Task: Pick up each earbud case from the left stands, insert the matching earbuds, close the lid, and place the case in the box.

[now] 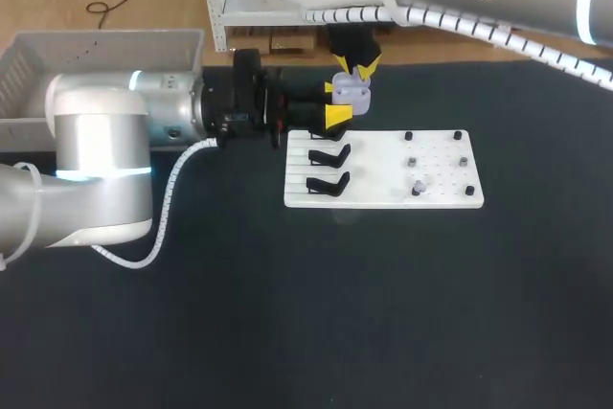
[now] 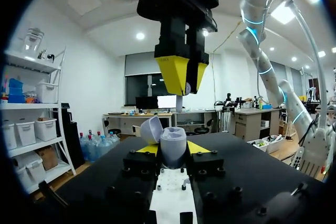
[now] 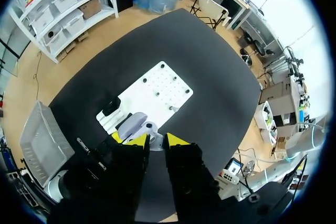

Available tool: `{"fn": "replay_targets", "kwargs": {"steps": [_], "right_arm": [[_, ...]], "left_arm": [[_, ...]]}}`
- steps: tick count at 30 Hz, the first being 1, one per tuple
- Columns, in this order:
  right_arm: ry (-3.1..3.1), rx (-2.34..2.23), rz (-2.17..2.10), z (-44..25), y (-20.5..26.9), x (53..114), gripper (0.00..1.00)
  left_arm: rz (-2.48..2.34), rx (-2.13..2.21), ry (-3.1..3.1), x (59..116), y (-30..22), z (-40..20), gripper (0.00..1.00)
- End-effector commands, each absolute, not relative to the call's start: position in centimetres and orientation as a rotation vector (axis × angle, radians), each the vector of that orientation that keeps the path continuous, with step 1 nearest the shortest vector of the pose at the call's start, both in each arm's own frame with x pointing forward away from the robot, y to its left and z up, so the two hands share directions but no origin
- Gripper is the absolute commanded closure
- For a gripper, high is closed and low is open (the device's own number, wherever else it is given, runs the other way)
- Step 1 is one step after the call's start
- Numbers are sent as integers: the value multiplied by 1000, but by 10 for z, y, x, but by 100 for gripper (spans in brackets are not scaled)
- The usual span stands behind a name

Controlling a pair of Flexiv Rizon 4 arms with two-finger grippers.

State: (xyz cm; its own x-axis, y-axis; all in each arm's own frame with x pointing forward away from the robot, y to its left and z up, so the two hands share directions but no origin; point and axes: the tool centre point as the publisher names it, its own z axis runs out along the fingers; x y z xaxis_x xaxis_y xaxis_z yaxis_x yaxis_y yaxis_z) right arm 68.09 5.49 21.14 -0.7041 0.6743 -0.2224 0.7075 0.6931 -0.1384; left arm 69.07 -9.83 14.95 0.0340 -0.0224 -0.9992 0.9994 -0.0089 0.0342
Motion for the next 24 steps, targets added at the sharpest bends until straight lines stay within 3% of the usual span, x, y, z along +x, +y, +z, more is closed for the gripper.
{"fn": "replay_targets", "kwargs": {"steps": [1,24], "right_arm": [[2759,1125,-334,209,57,684,100],[2792,1150,-402,192,56,686,100]], "left_arm": [[-1195,1211,1164,689,-99,149,100],[-1195,1211,1164,689,-99,149,100]]}}
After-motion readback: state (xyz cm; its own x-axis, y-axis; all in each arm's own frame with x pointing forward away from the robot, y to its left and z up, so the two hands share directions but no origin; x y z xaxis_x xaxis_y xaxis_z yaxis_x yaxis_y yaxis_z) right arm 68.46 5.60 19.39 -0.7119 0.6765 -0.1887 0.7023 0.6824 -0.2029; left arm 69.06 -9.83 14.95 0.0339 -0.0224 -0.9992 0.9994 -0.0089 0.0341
